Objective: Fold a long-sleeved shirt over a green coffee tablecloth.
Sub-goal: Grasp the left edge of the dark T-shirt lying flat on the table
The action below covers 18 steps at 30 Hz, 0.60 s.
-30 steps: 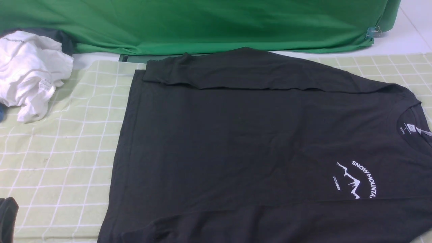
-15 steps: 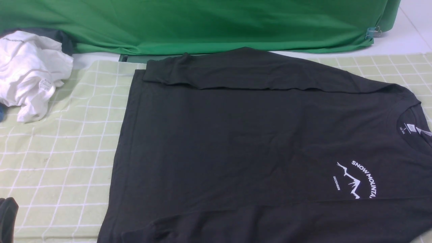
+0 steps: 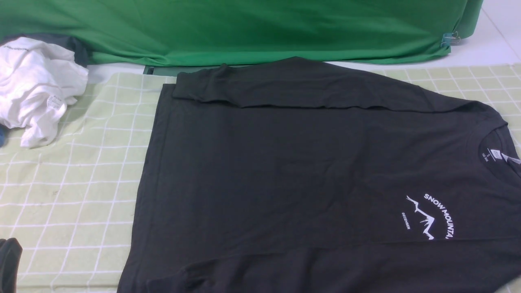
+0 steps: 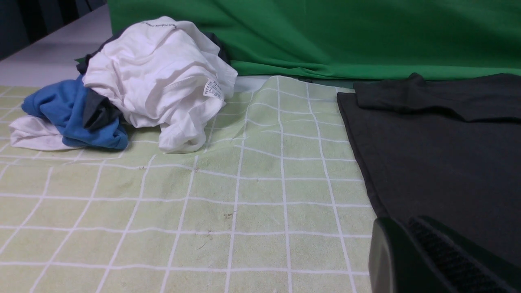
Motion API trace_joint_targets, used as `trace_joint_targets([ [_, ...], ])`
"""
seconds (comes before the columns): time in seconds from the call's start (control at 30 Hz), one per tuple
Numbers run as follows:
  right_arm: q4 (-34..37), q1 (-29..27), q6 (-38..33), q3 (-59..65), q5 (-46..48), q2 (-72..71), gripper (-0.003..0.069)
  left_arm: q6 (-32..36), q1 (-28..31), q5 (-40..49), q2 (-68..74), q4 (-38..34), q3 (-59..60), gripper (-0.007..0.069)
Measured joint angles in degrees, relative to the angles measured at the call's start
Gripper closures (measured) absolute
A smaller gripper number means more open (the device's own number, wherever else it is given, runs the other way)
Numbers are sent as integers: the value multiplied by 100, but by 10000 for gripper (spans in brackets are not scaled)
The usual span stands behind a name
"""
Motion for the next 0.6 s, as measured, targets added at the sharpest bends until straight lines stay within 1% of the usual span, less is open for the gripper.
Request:
trace_joint_targets([
  [0.5, 0, 0, 0, 0, 0, 0, 415, 0, 0, -40, 0, -8, 0, 589],
  [0.53, 0, 0, 0, 0, -6, 0, 415, -102, 0, -143, 0, -80, 0, 589],
  [0.6, 0, 0, 0, 0, -67, 0, 415, -415, 0, -346, 0, -466, 0, 589],
])
